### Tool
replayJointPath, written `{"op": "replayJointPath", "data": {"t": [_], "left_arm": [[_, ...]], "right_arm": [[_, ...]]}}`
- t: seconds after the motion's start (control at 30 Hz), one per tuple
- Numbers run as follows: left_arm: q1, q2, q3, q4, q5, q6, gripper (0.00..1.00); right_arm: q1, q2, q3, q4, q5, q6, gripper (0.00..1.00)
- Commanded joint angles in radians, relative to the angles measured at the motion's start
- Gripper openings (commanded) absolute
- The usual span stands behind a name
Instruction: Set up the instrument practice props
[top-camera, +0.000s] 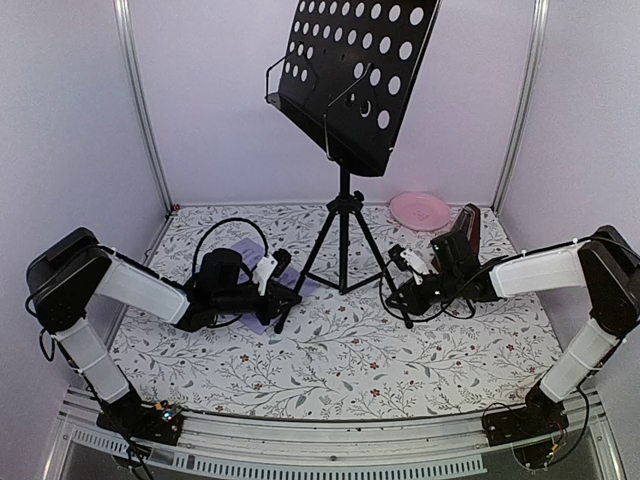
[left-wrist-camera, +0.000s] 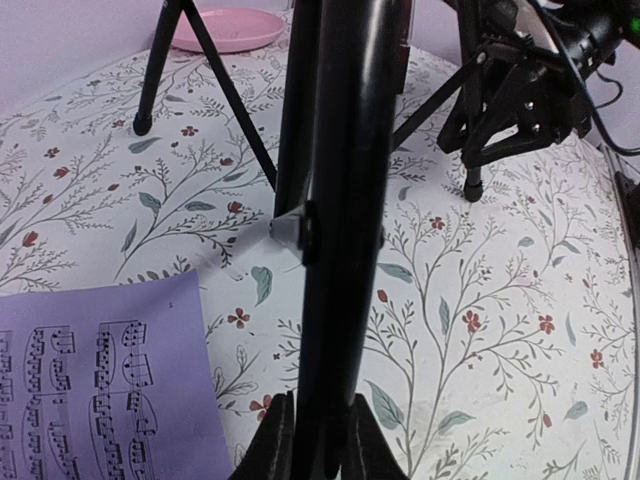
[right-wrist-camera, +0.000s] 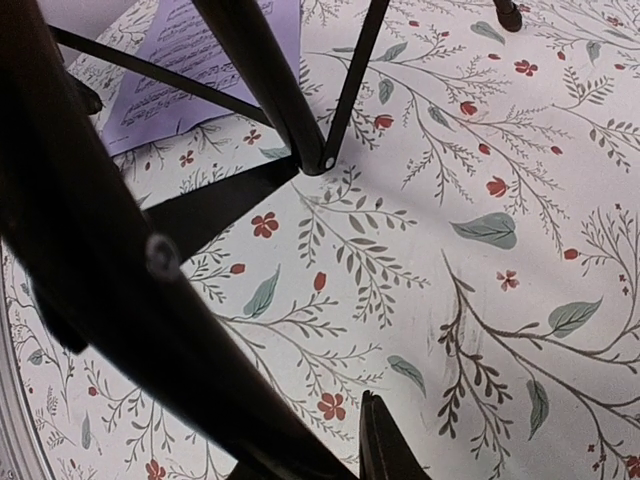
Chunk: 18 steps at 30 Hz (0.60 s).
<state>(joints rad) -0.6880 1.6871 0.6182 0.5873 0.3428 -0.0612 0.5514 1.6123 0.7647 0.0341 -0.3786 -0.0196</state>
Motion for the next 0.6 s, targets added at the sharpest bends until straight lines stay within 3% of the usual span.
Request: {"op": "replayJointPath", "data": {"t": [0.0,0.13,0.47,0.57], "left_arm": [[0.009,0.036,-0.061,-0.166,-0.040,-0.129,0.00],[-0.021,0.033,-0.059,-0.160,-0.053,-0.138,0.00],[-0.121,0.078,-0.018,-0.126,-0.068,-0.194,0.00],[-0.156,0.104,0.011,-0.115,-0.070,-0.223,0.00]], "right_arm": [[-0.074,0.104,0.050,-0.233,0.264,0.297,0.10],[-0.087,0.144,0.076,-0.235,0.273,0.293,0.18],[-0.117,0.123,0.117,-0.252,0.333,0.287,0.55],[-0.137,0.127,0.139,-0.258,0.333,0.270,0.59]]}}
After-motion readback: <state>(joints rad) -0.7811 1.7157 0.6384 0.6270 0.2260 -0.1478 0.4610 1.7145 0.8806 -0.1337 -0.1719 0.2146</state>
